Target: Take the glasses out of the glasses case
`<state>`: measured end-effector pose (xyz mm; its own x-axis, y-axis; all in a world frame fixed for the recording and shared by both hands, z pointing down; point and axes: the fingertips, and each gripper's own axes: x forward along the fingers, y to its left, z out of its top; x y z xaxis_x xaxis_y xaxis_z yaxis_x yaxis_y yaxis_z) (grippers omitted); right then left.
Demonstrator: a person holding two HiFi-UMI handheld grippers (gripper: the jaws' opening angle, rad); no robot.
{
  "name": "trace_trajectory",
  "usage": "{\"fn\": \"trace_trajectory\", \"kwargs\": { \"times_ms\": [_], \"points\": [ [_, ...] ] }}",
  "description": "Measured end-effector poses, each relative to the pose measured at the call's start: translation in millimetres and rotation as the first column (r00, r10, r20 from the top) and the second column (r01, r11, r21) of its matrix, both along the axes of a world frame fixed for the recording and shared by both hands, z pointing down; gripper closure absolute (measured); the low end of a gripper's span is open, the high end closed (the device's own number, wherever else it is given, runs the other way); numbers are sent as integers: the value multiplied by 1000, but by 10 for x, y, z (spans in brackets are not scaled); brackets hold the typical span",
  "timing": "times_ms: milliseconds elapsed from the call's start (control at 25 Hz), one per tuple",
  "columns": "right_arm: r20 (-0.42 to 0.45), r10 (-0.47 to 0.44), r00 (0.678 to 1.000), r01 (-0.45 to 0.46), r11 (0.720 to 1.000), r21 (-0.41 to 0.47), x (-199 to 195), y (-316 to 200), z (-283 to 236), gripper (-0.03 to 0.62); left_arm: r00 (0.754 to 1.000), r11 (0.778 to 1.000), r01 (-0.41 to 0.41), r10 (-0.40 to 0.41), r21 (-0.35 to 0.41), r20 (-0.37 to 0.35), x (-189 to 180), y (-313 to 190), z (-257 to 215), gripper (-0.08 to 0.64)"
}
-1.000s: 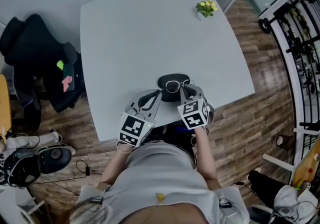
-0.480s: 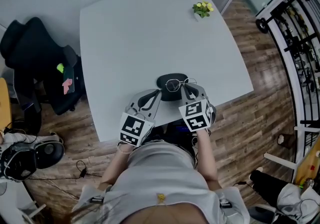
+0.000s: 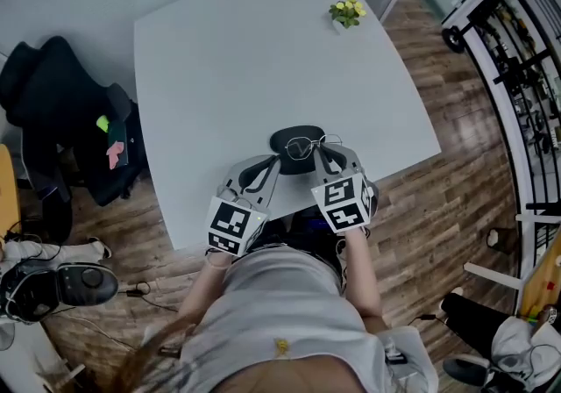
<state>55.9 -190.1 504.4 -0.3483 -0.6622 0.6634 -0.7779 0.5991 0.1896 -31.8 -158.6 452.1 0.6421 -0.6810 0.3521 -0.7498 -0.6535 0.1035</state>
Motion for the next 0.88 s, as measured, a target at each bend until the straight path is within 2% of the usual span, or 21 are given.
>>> {"fn": "trace_trajectory", "kwargs": {
  "times_ms": [880],
  "points": [
    [3,-24,1000,24,1000,-1,-93,-23,-63,565,1000,1000,8,-8,-14,2,-80,-30,52,529]
  ]
}}
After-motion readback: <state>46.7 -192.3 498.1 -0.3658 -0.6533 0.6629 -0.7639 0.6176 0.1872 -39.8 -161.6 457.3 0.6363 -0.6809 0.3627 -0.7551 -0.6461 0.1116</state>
